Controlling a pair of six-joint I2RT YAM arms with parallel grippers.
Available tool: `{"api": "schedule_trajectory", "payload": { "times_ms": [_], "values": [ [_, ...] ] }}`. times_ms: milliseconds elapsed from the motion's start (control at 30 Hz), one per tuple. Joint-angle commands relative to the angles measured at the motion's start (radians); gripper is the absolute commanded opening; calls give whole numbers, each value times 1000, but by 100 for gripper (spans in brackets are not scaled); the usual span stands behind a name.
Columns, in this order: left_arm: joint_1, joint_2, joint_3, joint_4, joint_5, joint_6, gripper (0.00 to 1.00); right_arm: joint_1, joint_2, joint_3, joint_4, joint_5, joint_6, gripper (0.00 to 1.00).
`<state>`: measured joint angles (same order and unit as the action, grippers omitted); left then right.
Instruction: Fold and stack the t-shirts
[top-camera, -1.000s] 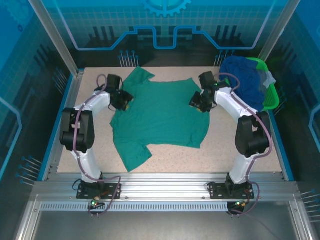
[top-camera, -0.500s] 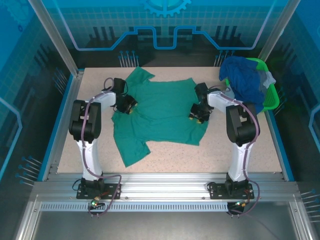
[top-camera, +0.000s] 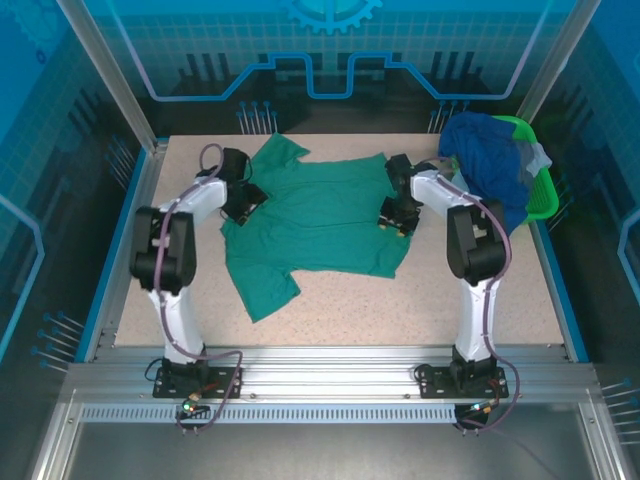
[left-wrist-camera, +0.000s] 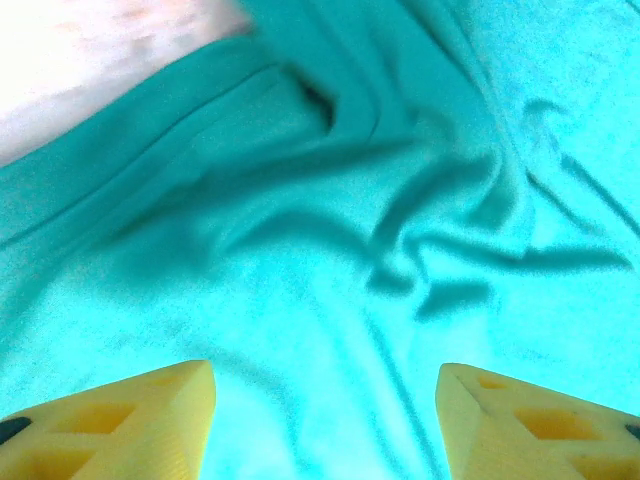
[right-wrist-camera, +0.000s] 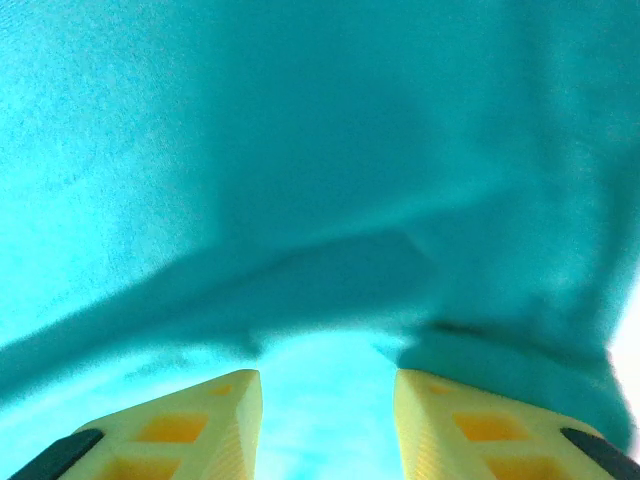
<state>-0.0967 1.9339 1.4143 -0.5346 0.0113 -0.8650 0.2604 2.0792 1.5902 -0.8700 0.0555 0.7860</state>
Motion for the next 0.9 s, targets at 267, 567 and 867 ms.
{"api": "schedule_trajectory", "payload": {
  "times_ms": [267,567,867],
  "values": [
    [-139,-636,-643,-225,93,-202,55,82,-451,-349,47,-17,92,41],
    [-227,-663,-815,-112,194,-306,48,113,-564,-543,74,-109,54,41],
    [-273,-585,-854,-38,172,-309,28,110,-597,-576,52,-70,48,41]
  ]
}}
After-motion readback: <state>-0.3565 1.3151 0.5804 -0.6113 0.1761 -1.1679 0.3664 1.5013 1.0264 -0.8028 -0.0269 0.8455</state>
